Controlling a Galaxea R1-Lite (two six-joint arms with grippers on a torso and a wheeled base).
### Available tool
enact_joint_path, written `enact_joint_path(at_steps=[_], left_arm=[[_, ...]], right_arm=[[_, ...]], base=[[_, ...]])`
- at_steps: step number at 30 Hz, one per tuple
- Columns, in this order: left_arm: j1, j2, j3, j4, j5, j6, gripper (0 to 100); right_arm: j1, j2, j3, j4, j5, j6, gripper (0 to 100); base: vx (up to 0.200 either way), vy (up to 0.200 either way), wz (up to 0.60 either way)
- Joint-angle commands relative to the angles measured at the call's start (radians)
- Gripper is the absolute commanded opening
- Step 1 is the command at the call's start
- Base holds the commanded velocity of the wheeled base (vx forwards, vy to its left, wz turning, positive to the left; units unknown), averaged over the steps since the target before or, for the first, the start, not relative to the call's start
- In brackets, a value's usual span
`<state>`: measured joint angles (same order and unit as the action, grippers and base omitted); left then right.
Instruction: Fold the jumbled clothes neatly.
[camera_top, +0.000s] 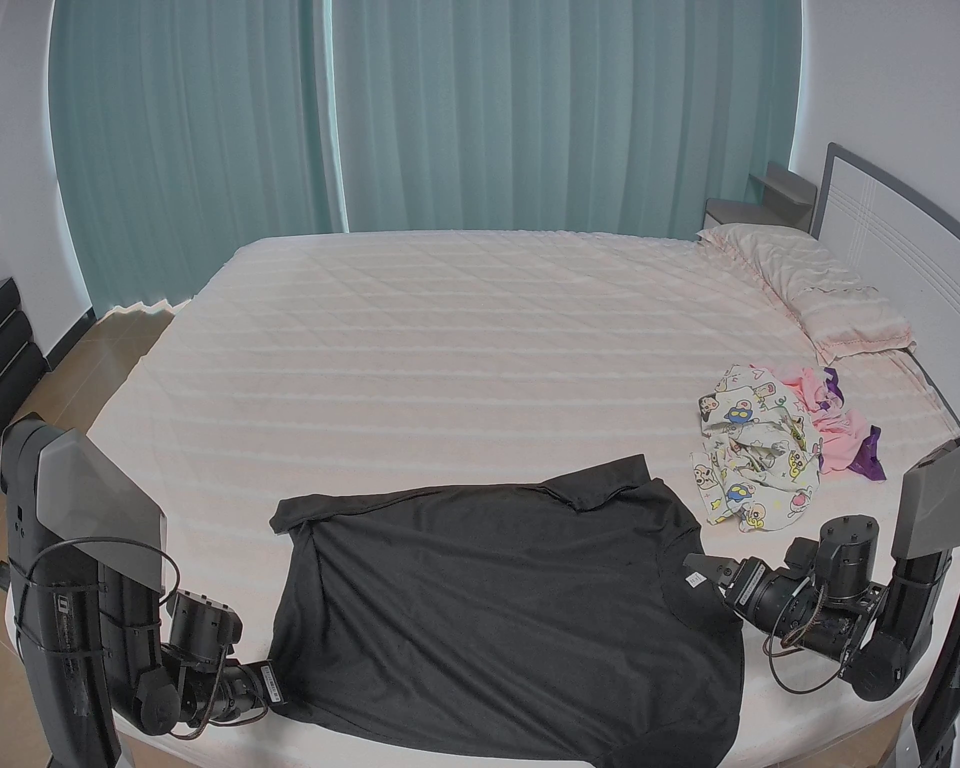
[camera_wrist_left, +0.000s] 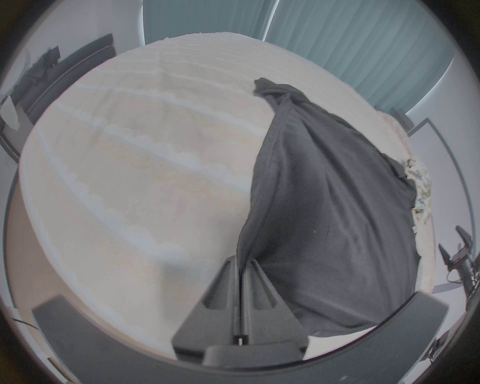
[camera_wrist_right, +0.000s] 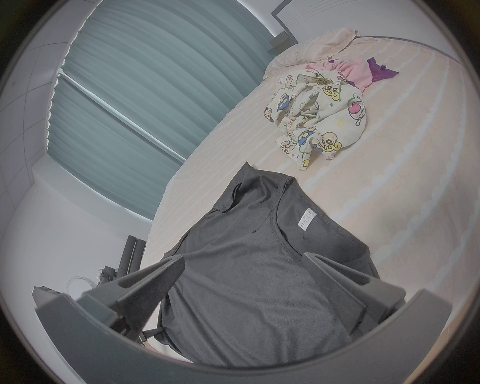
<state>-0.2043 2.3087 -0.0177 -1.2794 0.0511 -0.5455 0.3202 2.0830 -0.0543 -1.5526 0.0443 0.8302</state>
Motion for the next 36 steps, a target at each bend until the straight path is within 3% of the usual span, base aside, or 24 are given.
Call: enact_joint_path(at_steps=[1,3,6,11,24,25,31,36], left_arm=[[0.0,-0.008,0.016,0.06,0.027,0.016,0],[0.0,-0.029,0.016,0.109,0.029,0.024,0],[-0.001,-0.166,0.015,0.296,0.029,0.027,0],[-0.004,-0.25,0.015,0.439,0.029,0.029,0],[-0.034,-0.242,0.015,0.528,0.018,0.022,0],[-0.034,-0.242,0.015,0.528,0.018,0.022,100],[-0.023,-0.296,0.015,0.515,0.007,0.01,100],[0.026,-0.463,0.002,0.488,-0.108,-0.073,100]], right_arm=[[0.0,0.0,0.001,-0.012,0.0,0.0,100],[0.0,0.0,0.001,-0.012,0.0,0.0,100],[0.0,0.0,0.001,-0.012,0.0,0.0,100],[0.0,0.002,0.001,-0.012,0.0,-0.002,100],[0.0,-0.001,0.008,-0.012,0.0,-0.005,100],[0.0,-0.001,0.008,-0.012,0.0,-0.005,100],[0.0,-0.032,-0.004,-0.012,0.003,-0.005,100],[0.01,-0.031,-0.144,0.046,0.008,-0.013,100]], base=[[0.0,0.0,0.0],[0.0,0.0,0.0],[0.0,0.0,0.0],[0.0,0.0,0.0],[0.0,0.0,0.0],[0.0,0.0,0.0],[0.0,0.0,0.0],[0.0,0.0,0.0]])
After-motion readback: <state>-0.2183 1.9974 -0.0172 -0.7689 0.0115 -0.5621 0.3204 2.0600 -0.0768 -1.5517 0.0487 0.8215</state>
